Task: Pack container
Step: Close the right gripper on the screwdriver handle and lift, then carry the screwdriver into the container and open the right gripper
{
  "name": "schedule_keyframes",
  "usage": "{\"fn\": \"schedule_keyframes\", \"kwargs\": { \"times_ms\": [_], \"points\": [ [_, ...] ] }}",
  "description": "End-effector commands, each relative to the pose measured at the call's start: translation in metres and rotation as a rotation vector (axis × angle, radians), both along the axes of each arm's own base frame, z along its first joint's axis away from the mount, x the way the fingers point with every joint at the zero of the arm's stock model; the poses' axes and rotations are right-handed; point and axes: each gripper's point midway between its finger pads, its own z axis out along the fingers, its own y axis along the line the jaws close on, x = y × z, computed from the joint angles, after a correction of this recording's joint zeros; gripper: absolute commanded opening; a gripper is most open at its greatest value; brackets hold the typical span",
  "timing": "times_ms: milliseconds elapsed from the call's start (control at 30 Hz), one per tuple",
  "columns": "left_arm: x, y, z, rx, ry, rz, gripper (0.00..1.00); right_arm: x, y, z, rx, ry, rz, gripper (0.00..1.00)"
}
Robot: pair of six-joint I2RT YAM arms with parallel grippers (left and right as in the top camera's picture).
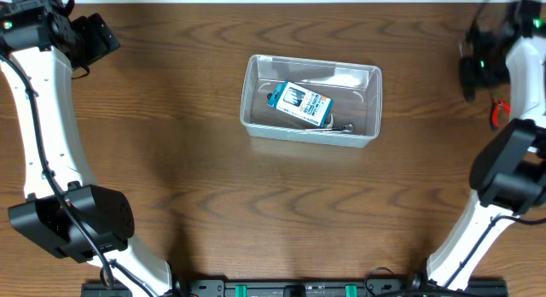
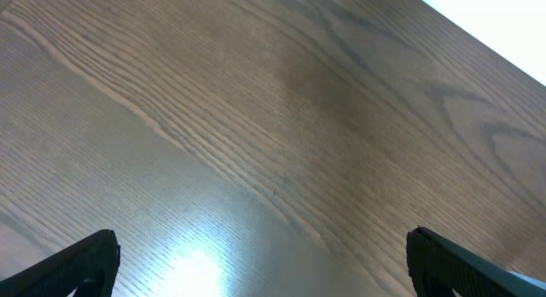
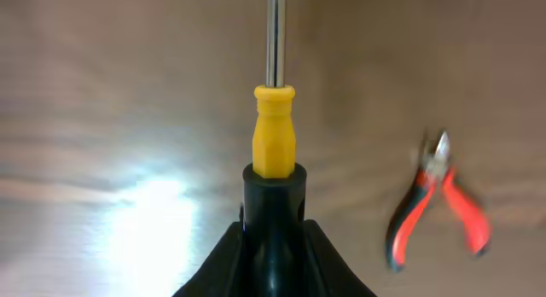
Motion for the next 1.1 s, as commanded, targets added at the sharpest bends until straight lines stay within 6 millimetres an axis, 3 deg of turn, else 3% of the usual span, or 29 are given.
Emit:
{"fn": "schedule_keyframes", "kwargs": {
  "times_ms": [0,167,233,433,567,767,933,1067],
  "points": [
    [0.000,0.003,0.000,0.013,0.006,0.007,0.98,0.026,0.043,0.042,-0.016,-0.099,0.114,0.02],
    [0.000,0.003,0.000,0.013,0.006,0.007,0.98,0.041,0.121,0.085,-0.052,-0.181,0.347,0.02],
    [0.000,0.003,0.000,0.013,0.006,0.007,0.98,0.040,0.154,0.091,-0.063,-0.192,0.448,0.02],
    [0.000,0.003,0.000,0.013,0.006,0.007,0.98,0.016,0.247,0.082,-0.060,-0.149,0.756,0.02],
    [0.000,0.003,0.000,0.013,0.006,0.007,0.98,0.000,0.289,0.070,-0.063,-0.120,0.885,0.02],
    [0.000,0.003,0.000,0.013,0.006,0.007,0.98,-0.029,0.320,0.028,-0.050,-0.007,0.977,0.03],
    [0.000,0.003,0.000,0.013,0.006,0.007,0.98,-0.049,0.322,-0.014,-0.040,0.093,0.997,0.02],
    [0.000,0.003,0.000,0.013,0.006,0.007,0.98,-0.060,0.318,-0.036,-0.030,0.147,0.998,0.03]
  ]
}}
